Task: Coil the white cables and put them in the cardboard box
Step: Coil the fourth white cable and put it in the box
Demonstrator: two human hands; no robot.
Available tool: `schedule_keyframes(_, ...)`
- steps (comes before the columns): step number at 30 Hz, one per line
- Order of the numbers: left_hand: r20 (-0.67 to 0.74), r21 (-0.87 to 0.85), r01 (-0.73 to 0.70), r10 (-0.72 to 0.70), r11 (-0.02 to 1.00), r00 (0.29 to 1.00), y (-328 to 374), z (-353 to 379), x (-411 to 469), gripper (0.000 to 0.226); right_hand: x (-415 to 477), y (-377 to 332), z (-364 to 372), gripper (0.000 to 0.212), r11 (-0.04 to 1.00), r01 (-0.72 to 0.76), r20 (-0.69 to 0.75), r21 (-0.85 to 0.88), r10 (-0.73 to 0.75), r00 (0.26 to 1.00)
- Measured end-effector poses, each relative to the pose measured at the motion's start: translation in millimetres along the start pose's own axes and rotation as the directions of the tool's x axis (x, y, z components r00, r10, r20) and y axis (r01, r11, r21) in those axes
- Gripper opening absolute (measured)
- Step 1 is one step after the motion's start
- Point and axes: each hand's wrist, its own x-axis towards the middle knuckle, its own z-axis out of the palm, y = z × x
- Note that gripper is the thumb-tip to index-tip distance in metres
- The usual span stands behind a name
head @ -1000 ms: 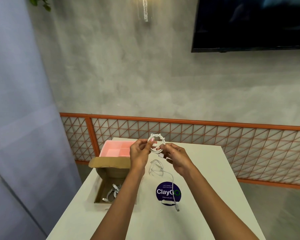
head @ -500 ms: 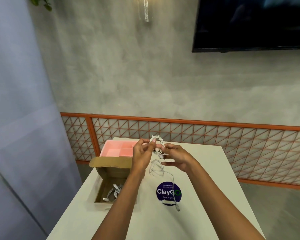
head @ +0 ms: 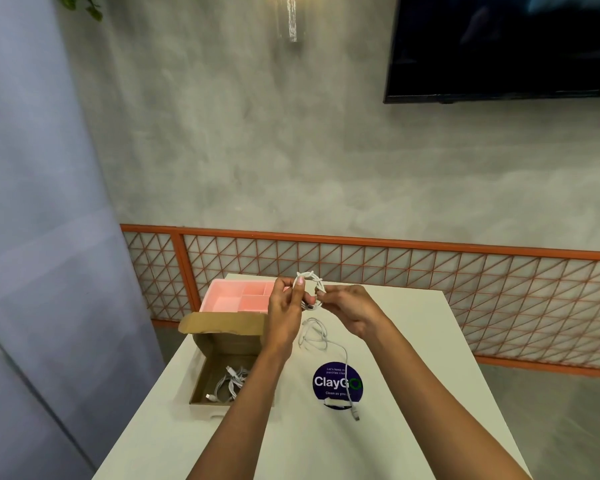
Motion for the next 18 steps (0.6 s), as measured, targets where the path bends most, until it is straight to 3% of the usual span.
schedule_keyframes(5,0.012,-0.01,0.032,-0.032,0.999,0.999,-0.3,-0.7,1.3,0.018,-4.9,-4.3,0.7,0.036,0.996,0.04,0.029,-0.084,-0.037,0.999)
schedule_keyframes(13,-0.016,-0.143,0.099,-0.102,0.985,0.995,0.8,-4.2,3.7,0.016,-4.2,-0.6,-3.4,0.051,0.998,0.028,0.069,0.058,-0.032,0.997)
schedule_keyframes(18,0.033,-0.334,0.183,-0.183,0.924,0.983,1.9,-7.3,6.3,0.017,-6.5,-1.0,-0.8,0.036,0.967,-0.024,0.206,0.255,-0.03,0.978)
